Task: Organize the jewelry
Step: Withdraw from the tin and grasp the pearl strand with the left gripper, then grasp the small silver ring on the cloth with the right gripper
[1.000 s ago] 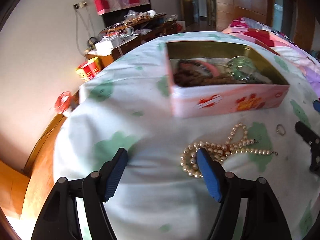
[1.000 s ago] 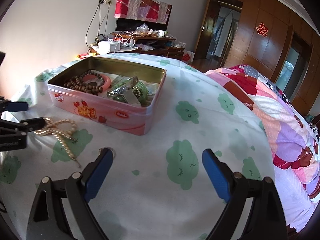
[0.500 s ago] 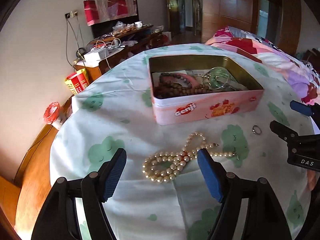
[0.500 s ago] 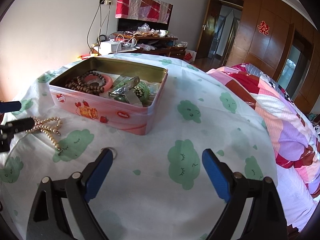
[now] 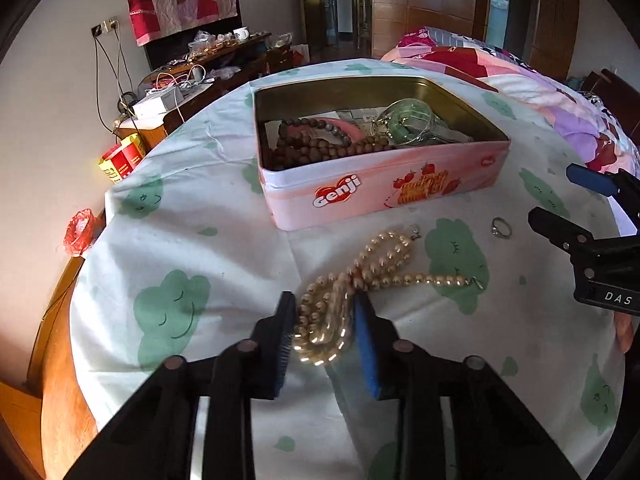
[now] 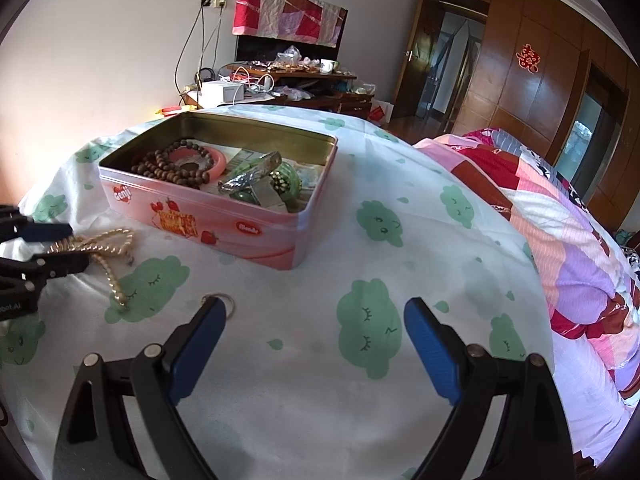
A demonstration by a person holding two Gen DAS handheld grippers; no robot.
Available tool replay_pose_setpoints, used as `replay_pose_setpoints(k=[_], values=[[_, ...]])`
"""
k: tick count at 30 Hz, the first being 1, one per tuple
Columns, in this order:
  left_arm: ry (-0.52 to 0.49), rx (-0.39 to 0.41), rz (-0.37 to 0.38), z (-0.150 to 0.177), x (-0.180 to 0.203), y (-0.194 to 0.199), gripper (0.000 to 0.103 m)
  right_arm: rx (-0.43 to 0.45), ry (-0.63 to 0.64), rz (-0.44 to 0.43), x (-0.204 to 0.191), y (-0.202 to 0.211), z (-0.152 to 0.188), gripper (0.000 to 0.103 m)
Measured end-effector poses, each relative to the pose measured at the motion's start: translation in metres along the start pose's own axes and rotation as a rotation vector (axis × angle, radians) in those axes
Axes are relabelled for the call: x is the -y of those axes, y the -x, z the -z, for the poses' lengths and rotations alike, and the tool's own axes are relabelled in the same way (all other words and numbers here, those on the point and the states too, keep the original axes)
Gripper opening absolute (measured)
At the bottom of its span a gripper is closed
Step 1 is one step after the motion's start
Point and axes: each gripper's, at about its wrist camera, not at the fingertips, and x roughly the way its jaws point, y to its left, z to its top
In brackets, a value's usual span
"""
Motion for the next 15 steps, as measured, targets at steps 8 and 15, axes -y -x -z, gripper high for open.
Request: replay_pose_setpoints(k=[8,15], values=[[0.067,0.025,0.026,0.0,-0.01,0.01,0.006,-0.001,0.001,0.0,0.0,0.0,0.0,0.093],[0.09,0.054,0.018,-0.004,-0.016,0.022,0.006,0.007,0.004,-0.018,-0.001,0.001,-0.001,0.093]])
